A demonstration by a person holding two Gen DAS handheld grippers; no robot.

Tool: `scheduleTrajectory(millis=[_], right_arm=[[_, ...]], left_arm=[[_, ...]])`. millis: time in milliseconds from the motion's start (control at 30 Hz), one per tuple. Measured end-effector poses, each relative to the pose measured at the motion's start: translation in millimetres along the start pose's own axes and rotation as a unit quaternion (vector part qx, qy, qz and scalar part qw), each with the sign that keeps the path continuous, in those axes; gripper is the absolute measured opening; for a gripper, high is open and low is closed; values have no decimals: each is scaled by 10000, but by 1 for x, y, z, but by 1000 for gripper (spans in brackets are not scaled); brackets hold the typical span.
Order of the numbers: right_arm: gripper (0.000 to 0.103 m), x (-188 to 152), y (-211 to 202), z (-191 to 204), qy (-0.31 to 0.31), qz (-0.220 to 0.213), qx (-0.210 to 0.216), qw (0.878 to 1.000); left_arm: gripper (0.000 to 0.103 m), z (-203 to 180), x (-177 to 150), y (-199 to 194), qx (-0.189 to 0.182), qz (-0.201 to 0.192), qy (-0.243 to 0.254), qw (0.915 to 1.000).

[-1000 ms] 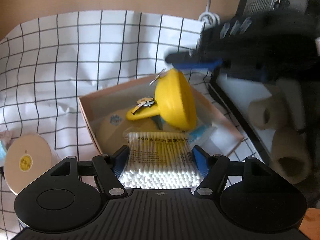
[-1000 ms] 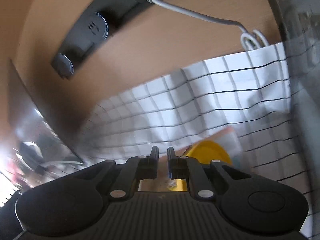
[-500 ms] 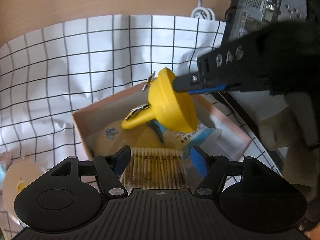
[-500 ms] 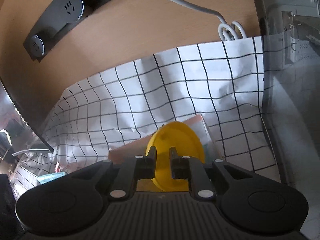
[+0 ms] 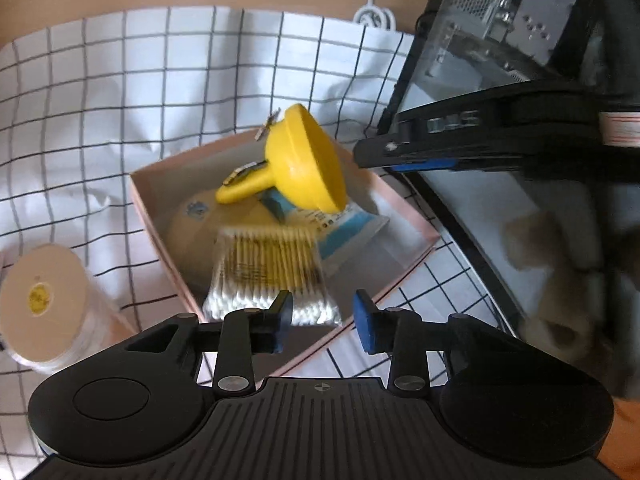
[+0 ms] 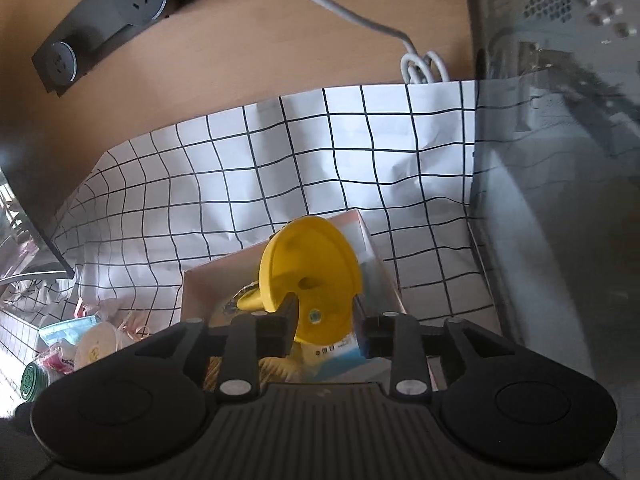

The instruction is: Organize soft objects

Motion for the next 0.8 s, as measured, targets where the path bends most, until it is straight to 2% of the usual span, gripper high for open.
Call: scheduleTrajectory(millis=[67, 100, 200, 267, 333, 400, 500, 567, 633, 733, 800], right_arm=[[29, -5, -6, 2, -48, -14, -53, 10000], [29, -7, -9, 2, -68, -21, -84, 9999], [31, -11, -20, 5, -169, -55, -158, 9997], [42, -13, -29, 10, -232, -120, -197, 9995], [48, -13, -37, 20, -296, -225, -198, 9991], [50, -13, -45, 37, -429, -312, -137, 9985], [56, -13, -56, 78, -807, -442, 15, 9958], [64, -13, -61, 111, -1095, -561, 104, 9923], [65, -13, -65, 150, -1357, -643, 270, 9883], [67, -14, -66, 206, -1575, -617, 664, 9833], [67, -15, -66, 241, -1648, -558, 925, 9804]], left_arm=[[38, 2, 0, 14, -44, 138, -75, 9999], [38, 4, 1, 17, -67, 74, -137, 9999], [36, 6, 1, 17, 166, 27, -189, 9997], [36, 5, 0, 7, 167, -84, -163, 9997], [36, 6, -3, -6, 178, -194, -138, 9996], [36, 9, -6, -23, 247, -327, -107, 9991], [36, 25, -16, -52, 339, -587, -217, 9975], [36, 43, -27, -77, 407, -816, -400, 9950], [36, 66, -43, -107, 556, -1075, -605, 9908], [36, 111, -74, -156, 990, -1383, -925, 9811], [36, 146, -98, -188, 1409, -1468, -1153, 9723]])
Point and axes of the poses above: each gripper's, at about its wrist camera, not at the fingertips, and y roughly the way its jaws point, z to its left, x to its top, the point moved 2 cm from there along y, roughly the way its jaws point, and after that the axes turned 10 degrees about y, right-handed, at the moved point
